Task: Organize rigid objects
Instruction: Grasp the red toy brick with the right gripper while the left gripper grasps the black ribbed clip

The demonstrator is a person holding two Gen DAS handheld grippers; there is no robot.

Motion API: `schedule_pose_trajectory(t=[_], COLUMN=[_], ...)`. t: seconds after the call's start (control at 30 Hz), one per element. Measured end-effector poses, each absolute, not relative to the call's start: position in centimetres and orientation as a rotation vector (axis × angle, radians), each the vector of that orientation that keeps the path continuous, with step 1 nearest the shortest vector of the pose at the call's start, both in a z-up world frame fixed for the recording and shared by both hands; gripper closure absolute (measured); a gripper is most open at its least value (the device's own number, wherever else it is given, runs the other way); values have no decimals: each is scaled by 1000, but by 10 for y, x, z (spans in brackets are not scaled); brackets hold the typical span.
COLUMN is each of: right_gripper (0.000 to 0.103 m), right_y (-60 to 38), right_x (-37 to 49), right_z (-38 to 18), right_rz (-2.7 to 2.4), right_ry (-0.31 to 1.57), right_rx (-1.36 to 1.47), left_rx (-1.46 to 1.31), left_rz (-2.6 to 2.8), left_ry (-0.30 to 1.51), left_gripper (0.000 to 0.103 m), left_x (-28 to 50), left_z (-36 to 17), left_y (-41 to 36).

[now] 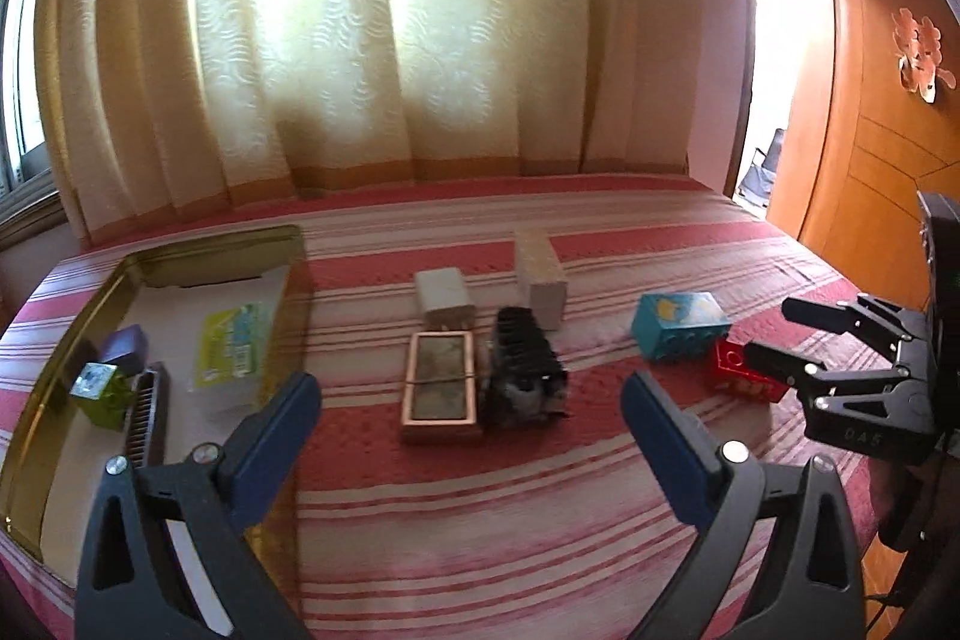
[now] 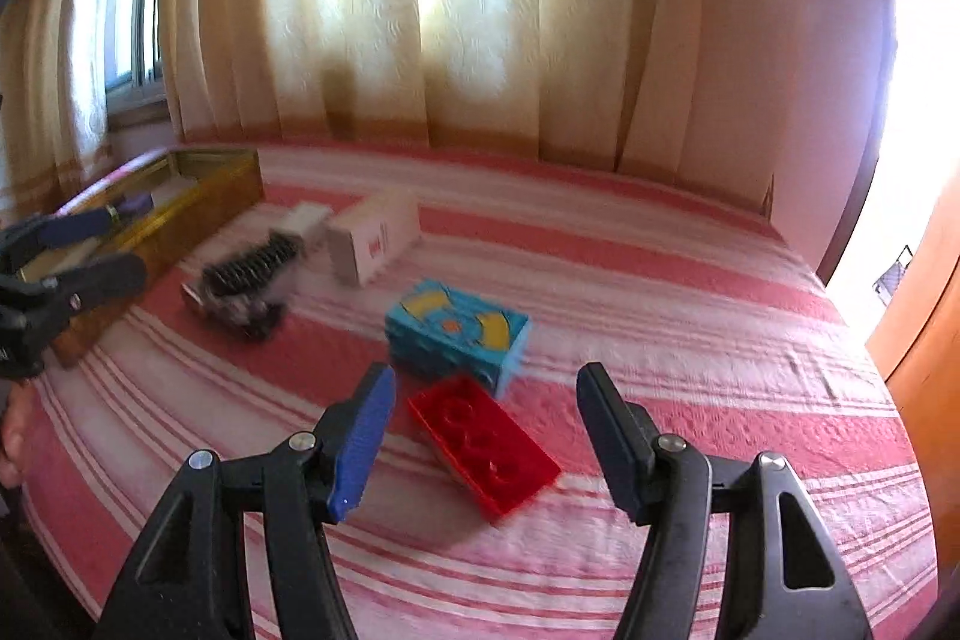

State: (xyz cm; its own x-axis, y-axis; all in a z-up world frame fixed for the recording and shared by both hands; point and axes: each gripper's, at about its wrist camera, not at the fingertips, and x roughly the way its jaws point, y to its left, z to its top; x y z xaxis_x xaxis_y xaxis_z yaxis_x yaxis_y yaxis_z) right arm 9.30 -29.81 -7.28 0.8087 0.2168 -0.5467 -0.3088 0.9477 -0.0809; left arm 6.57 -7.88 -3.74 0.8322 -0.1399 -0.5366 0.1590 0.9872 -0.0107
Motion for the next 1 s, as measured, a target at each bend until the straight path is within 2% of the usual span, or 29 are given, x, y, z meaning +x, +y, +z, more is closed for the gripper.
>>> schedule_pose_trajectory(t=[0.27,0.43,0.5,0.53,0.63,0.77,1.0], right_gripper=[38,38,41,49,54,69,70], right_y=[-305,-296,-296,-296,-299,-301,-292], right_x=[110,114,115,116,122,121,107], right_z=[-86,-94,-94,-95,-101,-100,-89], right_rz=[376,372,372,365,398,398,377], right_ry=[680,732,735,739,784,774,684], right_rx=[-87,-141,-146,-153,-128,-118,-134], left_rx=[59,58,58,60,65,69,77], left_rz=[-160,-157,-158,-158,-160,-162,-178], left_ry=[604,621,624,626,632,631,629], left_gripper=[1,1,1,1,1,1,1], left_x=[76,79,80,81,83,83,85], left_z=[-46,-50,-51,-51,-53,-53,-53], left_y=[-87,-86,-86,-87,-88,-90,-94])
